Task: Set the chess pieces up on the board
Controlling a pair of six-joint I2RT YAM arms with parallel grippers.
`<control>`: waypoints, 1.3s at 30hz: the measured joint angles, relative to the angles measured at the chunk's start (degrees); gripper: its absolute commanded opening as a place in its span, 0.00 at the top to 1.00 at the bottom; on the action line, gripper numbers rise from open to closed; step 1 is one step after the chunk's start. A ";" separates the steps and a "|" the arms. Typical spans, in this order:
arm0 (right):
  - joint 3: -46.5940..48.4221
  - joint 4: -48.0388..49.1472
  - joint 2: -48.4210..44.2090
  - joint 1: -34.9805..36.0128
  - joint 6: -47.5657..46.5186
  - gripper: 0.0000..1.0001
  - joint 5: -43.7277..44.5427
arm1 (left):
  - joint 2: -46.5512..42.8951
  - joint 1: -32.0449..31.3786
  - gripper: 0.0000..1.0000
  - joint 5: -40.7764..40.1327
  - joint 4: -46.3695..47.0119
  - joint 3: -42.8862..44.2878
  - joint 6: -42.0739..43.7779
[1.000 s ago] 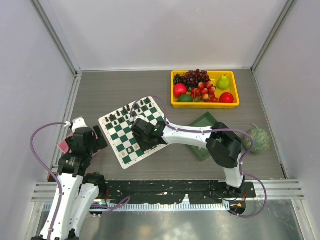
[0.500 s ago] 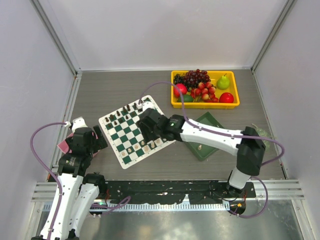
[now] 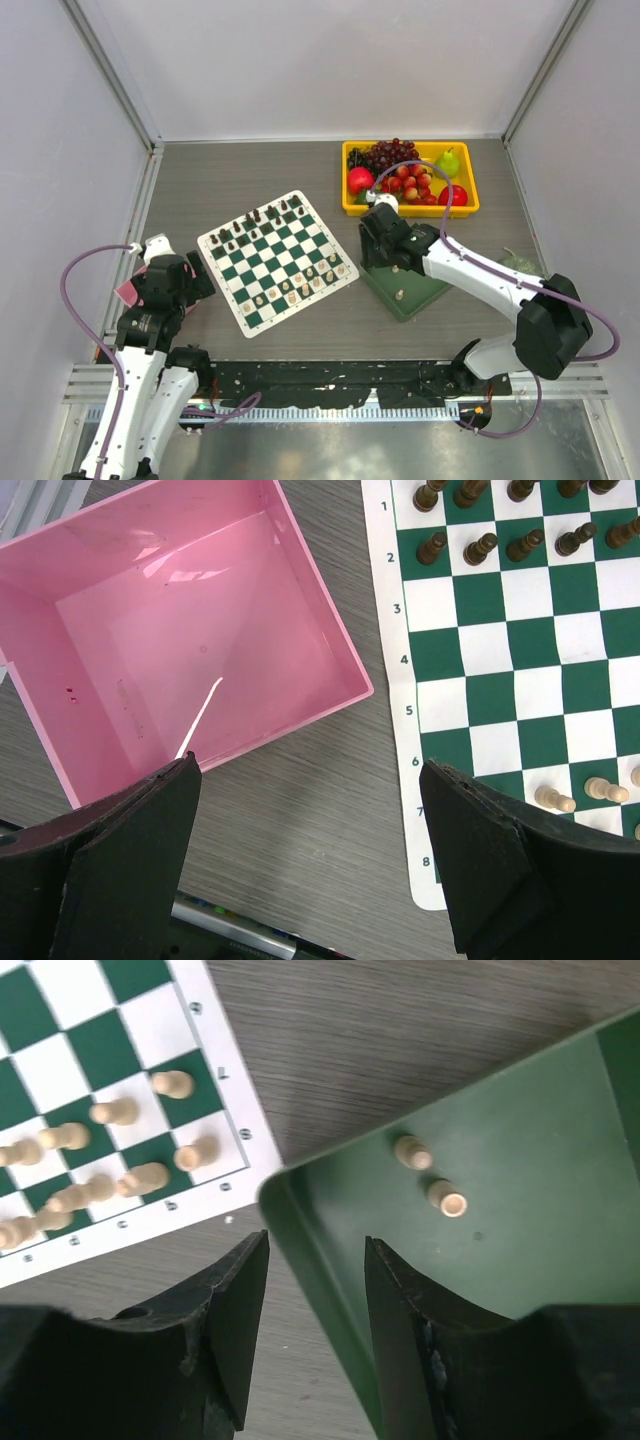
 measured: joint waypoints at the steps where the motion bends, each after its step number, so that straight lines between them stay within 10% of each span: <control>1: -0.92 -0.04 -0.11 -1.01 -0.04 0.53 0.07 | 0.02 0.00 0.01 0.00 0.00 0.00 0.00; 39: -1.97 4.74 11.21 -10.56 -7.54 0.66 -1.44 | 0.04 0.04 0.01 -0.02 0.00 0.00 0.00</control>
